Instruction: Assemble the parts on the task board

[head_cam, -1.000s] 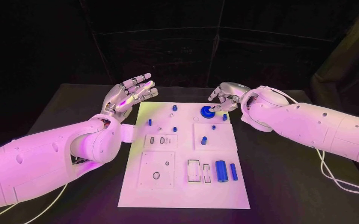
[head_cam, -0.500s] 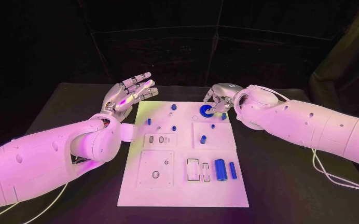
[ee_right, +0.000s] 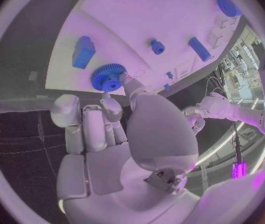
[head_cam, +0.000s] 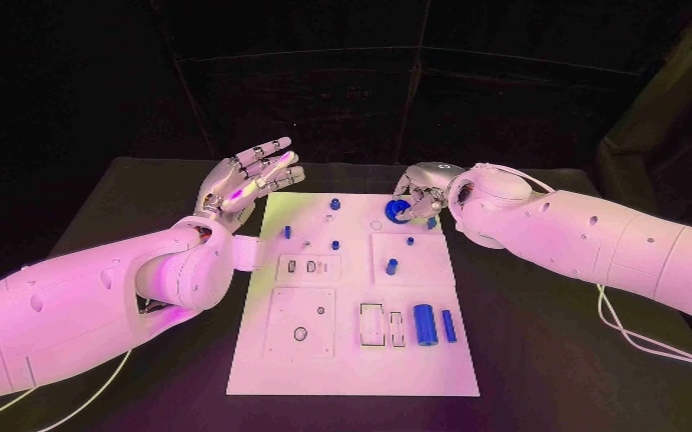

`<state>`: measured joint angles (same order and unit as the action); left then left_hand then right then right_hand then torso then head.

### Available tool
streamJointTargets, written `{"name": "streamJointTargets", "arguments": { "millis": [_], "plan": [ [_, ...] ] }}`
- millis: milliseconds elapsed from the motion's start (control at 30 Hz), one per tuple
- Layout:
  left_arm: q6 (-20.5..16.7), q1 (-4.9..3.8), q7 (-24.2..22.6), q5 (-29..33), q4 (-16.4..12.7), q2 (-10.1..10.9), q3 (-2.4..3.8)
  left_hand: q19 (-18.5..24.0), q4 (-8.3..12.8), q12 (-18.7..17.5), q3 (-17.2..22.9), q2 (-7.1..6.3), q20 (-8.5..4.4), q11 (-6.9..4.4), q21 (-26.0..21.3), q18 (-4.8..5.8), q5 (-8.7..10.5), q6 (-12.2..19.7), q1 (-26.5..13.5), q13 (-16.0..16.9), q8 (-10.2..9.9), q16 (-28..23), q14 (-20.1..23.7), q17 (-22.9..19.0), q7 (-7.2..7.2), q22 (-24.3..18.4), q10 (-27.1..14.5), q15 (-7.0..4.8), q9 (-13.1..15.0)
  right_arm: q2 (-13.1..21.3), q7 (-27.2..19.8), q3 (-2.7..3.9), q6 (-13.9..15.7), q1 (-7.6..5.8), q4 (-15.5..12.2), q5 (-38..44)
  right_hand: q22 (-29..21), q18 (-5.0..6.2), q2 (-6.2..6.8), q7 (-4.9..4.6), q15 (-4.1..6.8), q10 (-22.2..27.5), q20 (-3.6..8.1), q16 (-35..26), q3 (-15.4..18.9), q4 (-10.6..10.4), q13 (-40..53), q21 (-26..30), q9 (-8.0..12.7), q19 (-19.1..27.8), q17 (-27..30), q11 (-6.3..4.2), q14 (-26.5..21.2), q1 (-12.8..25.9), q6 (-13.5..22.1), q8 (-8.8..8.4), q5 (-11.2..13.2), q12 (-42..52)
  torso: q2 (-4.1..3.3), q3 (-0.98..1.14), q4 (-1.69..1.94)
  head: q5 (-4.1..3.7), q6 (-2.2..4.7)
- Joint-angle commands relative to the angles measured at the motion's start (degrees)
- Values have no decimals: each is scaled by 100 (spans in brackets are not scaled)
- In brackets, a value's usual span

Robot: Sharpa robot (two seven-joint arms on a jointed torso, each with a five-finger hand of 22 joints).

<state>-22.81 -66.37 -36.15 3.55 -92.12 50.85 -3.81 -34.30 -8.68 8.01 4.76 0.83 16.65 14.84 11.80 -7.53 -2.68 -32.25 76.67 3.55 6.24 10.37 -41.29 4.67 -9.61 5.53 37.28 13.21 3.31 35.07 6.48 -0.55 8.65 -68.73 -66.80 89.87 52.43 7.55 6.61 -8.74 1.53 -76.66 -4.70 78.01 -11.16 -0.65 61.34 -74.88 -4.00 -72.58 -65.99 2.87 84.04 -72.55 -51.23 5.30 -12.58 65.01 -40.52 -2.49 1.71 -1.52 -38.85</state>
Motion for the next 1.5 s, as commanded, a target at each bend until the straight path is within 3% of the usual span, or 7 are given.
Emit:
{"name": "streamJointTargets", "arguments": {
  "millis": [33,433,767,933,1133,1233,1500],
  "plan": [
    [73,-9,-44,10,-4,-1,6,-30,45,18,1,63,-11,0,-37,20,-2,-46,-9,7,26,-23,-36,-8,-723,-5,19,6,8,-9,-46,5,-230,-3,15,28,18,-55,-24,18,-28,8,-19,32,22,-23,21,-27,-10,-7,-13,38,206,-76,-25,40,-33,44,1,0,0,-3,-7],
    [79,-9,-39,10,10,6,6,-26,50,16,0,68,-11,0,-42,19,-2,-46,-11,5,27,-26,-36,-10,-724,-9,16,6,7,1,-38,4,-322,5,76,-24,67,-61,-174,51,-5,-18,-2,57,-29,-44,109,-60,-34,-22,-44,7,201,-106,-203,179,-15,89,-3,4,0,43,-13],
    [84,-9,-31,10,18,8,6,-26,50,16,0,68,-11,0,-42,19,-2,-46,-11,5,27,-26,-36,-10,-724,-9,16,6,7,11,-51,4,-220,7,72,-46,76,-63,-167,56,-1,-8,3,60,-41,-16,107,-68,-26,-24,-47,2,198,-133,-207,193,14,70,-2,3,-2,32,-20],
    [83,-9,-27,10,18,11,6,-26,50,16,0,68,-11,0,-42,19,-2,-46,-11,5,27,-26,-36,-10,-724,-9,16,6,7,20,-61,4,87,13,-1,-28,195,-83,-342,85,23,-60,23,95,-236,4,196,-129,-47,-86,-108,-33,208,-205,-418,316,69,122,0,3,-4,29,-23],
    [75,-9,-23,10,16,15,6,-21,54,13,-2,70,-11,1,-48,19,-3,-40,-15,3,27,-30,-35,-12,-724,-14,5,6,6,40,-42,5,585,19,-228,117,349,-110,-516,198,90,-149,77,135,-527,-51,335,-209,-99,-170,-179,-122,219,-138,-752,479,274,204,3,4,-6,27,-36],
    [73,-9,-21,10,9,17,6,-23,54,13,-3,71,-11,1,-48,19,-3,-38,-17,3,26,-31,-34,-13,-724,-14,6,7,5,60,19,5,820,20,-387,197,386,-117,-498,214,108,-159,98,144,-604,-93,345,-229,-101,-189,-195,-133,221,-55,-788,496,391,189,1,0,0,27,-22],
    [72,-9,-12,10,2,22,6,-23,54,13,-3,71,-11,1,-48,19,-3,-38,-17,3,26,-31,-34,-13,-724,-14,6,7,5,97,239,7,1213,19,-808,473,471,-134,-414,221,116,-168,111,148,-657,-115,352,-268,-97,-232,-202,-140,222,21,-798,499,429,169,6,-7,6,42,-13]
  ]
}}
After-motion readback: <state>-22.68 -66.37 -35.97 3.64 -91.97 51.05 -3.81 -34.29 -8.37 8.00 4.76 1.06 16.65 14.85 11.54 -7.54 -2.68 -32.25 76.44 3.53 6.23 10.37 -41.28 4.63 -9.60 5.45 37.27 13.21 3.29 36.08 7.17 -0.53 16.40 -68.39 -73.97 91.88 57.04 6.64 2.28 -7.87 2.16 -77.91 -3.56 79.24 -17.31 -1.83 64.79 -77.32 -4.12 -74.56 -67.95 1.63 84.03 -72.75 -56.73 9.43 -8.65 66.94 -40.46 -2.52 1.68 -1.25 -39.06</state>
